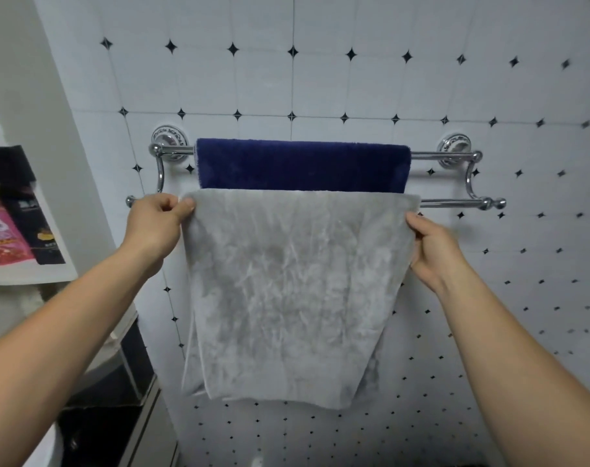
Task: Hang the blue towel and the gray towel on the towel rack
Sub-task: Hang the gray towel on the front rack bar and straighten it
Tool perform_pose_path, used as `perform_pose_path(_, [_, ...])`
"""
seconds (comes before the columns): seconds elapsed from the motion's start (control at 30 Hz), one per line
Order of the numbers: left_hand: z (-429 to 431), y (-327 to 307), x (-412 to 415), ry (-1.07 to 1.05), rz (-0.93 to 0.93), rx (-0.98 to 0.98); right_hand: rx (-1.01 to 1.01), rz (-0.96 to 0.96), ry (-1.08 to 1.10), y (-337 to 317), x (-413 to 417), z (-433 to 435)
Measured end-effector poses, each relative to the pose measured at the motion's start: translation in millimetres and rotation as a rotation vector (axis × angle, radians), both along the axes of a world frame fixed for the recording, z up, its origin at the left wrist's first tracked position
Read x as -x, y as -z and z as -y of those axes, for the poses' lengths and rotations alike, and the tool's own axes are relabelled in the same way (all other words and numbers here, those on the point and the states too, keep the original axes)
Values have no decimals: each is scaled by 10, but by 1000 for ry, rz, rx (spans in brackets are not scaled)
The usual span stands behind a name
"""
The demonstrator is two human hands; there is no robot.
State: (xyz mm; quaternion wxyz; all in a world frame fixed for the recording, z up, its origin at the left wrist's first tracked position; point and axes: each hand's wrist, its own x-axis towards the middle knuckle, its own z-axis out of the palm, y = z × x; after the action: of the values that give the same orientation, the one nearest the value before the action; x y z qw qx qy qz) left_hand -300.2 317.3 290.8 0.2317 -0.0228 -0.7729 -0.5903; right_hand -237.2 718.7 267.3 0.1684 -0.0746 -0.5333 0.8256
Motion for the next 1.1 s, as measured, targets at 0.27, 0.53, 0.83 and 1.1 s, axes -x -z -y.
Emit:
perform_pose_path(0.27, [131, -330, 114, -188, -58, 78, -100, -43, -162, 117, -163, -140])
perform_pose_path(0.53, [49, -21, -40, -141, -168, 114, 18, -27, -151, 253, -123, -153])
perform_pose_path(0.83, [235, 417, -61, -10, -12, -25, -220, -22, -107, 230, -90, -91])
perform_pose_path(1.1, [309, 124, -37, -34, -85, -41, -171, -40, -142, 278, -91, -199])
